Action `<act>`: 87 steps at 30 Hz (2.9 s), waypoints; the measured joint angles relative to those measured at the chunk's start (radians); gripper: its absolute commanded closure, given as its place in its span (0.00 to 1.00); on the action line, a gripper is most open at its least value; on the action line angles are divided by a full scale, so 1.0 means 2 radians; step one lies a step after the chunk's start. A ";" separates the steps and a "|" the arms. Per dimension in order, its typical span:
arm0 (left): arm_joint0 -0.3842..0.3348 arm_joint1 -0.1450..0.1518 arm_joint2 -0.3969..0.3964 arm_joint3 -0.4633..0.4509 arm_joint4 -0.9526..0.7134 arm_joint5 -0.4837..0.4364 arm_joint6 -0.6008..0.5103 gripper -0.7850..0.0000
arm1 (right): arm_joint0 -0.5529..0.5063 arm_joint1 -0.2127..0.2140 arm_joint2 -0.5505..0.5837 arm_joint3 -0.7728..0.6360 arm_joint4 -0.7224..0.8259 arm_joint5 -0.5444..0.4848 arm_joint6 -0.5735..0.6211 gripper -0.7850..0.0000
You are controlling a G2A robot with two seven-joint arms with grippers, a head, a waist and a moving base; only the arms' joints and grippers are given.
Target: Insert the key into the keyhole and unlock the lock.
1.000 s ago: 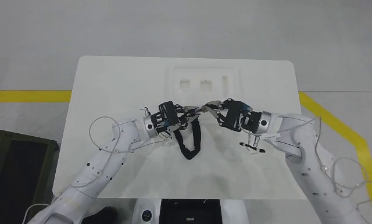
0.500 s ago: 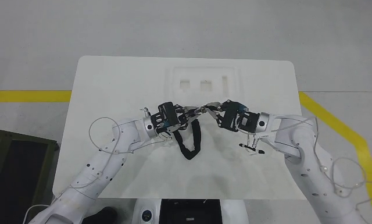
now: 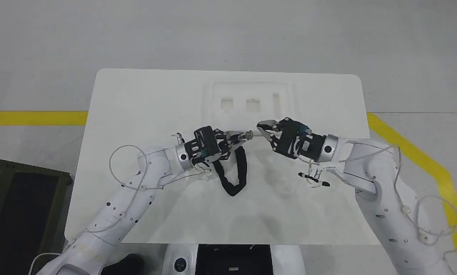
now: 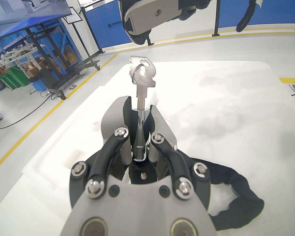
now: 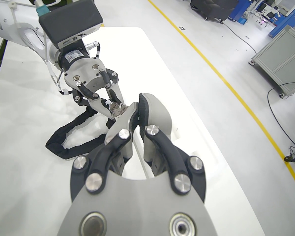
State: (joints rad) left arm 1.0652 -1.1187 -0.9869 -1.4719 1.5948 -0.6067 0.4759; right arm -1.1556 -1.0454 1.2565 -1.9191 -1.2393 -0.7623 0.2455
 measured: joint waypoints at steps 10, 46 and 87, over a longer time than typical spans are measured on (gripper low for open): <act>0.002 0.000 -0.003 -0.004 -0.001 -0.002 -0.001 1.00 | 0.000 -0.002 -0.022 0.011 0.000 -0.008 -0.007 1.00; -0.002 -0.002 -0.008 -0.002 0.016 0.009 0.027 1.00 | 0.023 0.000 -0.021 -0.024 0.125 0.031 0.104 0.15; -0.026 -0.019 -0.004 -0.011 -0.130 -0.064 -0.010 1.00 | 0.001 -0.024 -0.111 0.089 0.102 0.132 -0.036 1.00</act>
State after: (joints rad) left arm 1.0129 -1.1569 -0.9948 -1.4942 1.3339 -0.7349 0.4553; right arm -1.1541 -1.0932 1.0340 -1.7415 -1.0353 -0.4989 0.1742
